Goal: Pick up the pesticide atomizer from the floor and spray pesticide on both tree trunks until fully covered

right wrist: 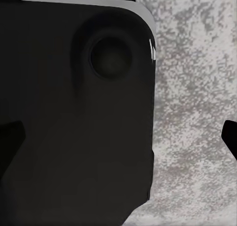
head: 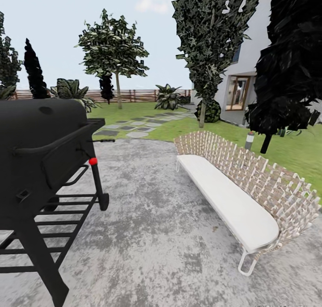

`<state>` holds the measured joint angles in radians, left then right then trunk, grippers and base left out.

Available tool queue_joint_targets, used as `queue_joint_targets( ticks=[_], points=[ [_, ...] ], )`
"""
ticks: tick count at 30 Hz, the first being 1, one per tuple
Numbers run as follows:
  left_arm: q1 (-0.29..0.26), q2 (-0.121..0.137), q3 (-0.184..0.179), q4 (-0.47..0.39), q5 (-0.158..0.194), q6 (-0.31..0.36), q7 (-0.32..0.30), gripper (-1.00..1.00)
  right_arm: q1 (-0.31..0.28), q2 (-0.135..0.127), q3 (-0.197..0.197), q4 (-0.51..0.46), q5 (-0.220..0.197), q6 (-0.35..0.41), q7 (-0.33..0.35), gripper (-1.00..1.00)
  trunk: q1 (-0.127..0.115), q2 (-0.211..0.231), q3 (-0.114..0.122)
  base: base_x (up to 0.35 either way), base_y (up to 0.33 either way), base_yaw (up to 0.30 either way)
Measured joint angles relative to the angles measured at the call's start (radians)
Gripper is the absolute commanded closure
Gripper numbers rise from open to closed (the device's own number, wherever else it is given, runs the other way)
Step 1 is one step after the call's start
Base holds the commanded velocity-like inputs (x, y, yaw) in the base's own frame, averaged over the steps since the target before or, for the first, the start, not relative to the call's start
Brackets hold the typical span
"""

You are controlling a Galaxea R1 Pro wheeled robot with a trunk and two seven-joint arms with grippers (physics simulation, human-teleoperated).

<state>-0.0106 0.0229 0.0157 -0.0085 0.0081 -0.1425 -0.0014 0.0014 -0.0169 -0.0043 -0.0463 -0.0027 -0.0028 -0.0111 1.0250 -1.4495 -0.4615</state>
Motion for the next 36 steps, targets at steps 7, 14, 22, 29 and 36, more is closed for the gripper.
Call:
queue_joint_targets(
  ticks=[7,14,22,29,36],
  points=[
    [0.0,0.0,0.0,0.0,0.0,-0.002,0.0,-1.0,0.0,0.0,-0.001,0.0,0.0,0.0,0.0,-1.0,0.0,0.0,0.003,0.007,0.002,-0.241],
    [0.0,0.0,0.0,0.0,0.0,-0.003,0.0,-1.0,0.0,0.0,-0.001,0.0,0.0,0.0,0.0,-1.0,0.0,0.0,0.006,0.001,0.0,-0.241],
    [0.0,0.0,0.0,0.0,0.0,-0.003,0.0,-1.0,0.0,0.0,-0.001,0.0,-0.001,0.0,0.0,-1.0,0.0,0.0,0.009,0.0,0.0,-0.242],
    [0.0,0.0,0.0,0.0,0.0,-0.003,0.0,-1.0,0.0,0.0,-0.002,0.0,-0.001,-0.001,0.0,-1.0,0.0,0.0,0.012,0.0,0.0,-0.242],
    [0.0,0.0,0.0,0.0,0.0,-0.003,0.0,-1.0,0.0,0.0,-0.003,0.0,-0.001,-0.001,-0.001,-1.0,0.0,0.0,0.016,0.0,0.0,-0.242]
  ],
)
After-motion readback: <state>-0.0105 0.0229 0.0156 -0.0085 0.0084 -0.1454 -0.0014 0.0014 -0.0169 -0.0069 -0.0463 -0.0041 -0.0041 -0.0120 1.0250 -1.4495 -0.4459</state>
